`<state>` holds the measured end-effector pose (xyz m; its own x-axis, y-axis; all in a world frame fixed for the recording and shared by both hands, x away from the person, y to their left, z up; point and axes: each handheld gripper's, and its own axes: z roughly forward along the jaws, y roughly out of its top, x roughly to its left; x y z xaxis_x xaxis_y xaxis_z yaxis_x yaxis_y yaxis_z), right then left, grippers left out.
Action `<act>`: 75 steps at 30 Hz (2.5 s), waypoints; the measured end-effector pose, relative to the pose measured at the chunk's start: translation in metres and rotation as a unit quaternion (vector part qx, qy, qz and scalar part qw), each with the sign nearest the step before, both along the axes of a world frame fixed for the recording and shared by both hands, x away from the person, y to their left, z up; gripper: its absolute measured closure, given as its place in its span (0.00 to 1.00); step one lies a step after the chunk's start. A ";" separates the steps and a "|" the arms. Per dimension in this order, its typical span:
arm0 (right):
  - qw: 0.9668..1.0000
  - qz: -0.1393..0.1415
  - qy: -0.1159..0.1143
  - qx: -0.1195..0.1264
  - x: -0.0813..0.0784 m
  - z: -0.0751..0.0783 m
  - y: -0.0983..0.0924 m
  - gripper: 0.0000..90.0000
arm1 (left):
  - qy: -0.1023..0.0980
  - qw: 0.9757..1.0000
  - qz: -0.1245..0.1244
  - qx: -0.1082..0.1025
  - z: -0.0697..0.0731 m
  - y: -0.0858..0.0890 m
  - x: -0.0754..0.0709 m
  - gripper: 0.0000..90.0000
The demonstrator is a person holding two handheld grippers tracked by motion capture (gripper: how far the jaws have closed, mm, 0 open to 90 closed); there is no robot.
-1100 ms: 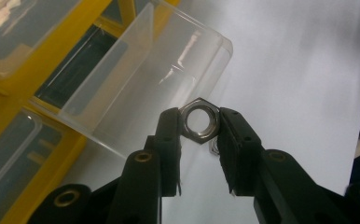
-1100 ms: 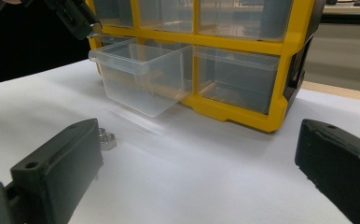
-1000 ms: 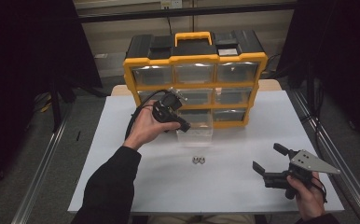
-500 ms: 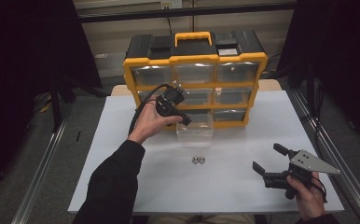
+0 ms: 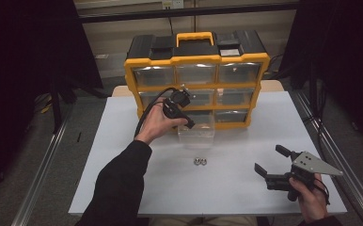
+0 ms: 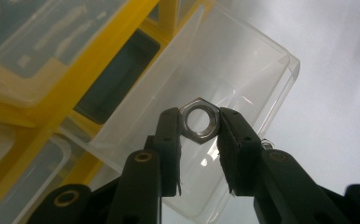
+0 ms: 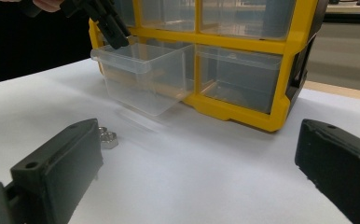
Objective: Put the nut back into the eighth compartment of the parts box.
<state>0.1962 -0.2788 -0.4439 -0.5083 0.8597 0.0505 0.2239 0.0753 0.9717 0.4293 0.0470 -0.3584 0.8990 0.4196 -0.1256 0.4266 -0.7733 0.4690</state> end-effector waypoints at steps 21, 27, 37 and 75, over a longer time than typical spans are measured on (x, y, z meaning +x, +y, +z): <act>1.000 0.001 -0.001 0.000 0.000 0.000 0.000 0.01 | 0.003 1.000 0.010 0.025 -0.025 -0.005 0.006 0.78; 1.000 0.004 0.002 0.000 0.000 0.000 0.000 0.01 | -0.002 0.999 0.009 0.032 -0.032 -0.008 0.005 0.78; 1.000 0.002 -0.001 0.000 0.000 0.000 0.000 0.01 | -0.008 0.999 0.008 0.034 -0.038 -0.010 0.007 0.78; 1.000 0.002 0.000 -0.001 0.000 0.000 0.001 0.01 | -0.020 1.000 0.001 -0.007 -0.012 0.004 -0.002 0.70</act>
<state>0.1957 -0.2783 -0.4442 -0.5116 0.8578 0.0491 0.2227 0.0772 0.9718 0.4276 0.0515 -0.3708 0.9024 0.4200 -0.0959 0.4092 -0.7658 0.4960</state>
